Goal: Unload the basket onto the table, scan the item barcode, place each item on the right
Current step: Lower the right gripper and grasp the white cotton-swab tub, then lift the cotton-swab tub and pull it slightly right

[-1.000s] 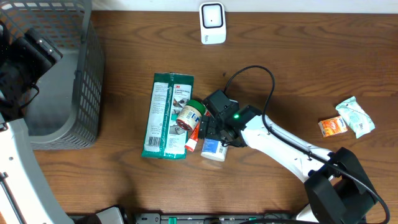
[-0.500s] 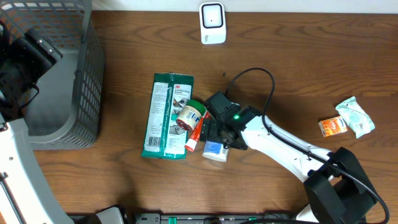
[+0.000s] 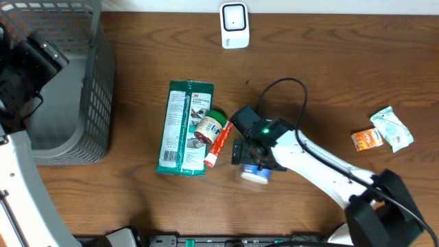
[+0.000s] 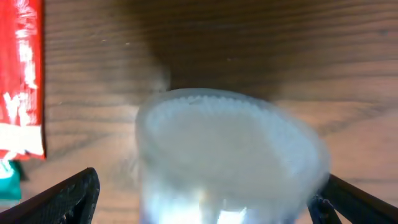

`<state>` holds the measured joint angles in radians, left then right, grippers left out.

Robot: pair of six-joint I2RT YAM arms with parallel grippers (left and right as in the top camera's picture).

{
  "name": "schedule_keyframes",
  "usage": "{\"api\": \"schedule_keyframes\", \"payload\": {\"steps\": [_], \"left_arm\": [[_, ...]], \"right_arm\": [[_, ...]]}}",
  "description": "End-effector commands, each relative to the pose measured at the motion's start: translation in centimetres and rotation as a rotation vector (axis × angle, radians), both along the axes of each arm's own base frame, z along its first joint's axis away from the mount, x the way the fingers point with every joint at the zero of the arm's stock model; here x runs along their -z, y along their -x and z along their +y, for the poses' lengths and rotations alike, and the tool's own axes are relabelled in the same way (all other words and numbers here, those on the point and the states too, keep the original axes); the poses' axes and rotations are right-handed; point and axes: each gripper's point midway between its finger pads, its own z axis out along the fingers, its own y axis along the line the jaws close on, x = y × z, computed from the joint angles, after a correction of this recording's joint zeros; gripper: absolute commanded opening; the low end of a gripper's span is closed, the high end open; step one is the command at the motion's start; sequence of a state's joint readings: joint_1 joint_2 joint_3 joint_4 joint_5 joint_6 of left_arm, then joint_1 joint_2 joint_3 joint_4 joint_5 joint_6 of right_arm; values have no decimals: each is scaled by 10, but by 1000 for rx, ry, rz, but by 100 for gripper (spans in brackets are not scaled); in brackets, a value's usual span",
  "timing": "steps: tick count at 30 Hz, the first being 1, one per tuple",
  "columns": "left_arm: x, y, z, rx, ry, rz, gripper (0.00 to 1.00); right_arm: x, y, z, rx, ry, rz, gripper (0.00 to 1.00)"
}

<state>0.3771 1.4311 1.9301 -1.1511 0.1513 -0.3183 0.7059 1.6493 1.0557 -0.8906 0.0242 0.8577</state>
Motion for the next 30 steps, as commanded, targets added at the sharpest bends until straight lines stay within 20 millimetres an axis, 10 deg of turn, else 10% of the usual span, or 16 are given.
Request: {"api": "schedule_keyframes", "payload": {"steps": [1, 30], "left_arm": [[-1, 0, 2, -11, 4, -3, 88], [-1, 0, 2, -11, 4, -3, 88]], "right_arm": [[-12, -1, -3, -3, 2, -14, 99], [14, 31, -36, 52, 112, 84, 98]]}}
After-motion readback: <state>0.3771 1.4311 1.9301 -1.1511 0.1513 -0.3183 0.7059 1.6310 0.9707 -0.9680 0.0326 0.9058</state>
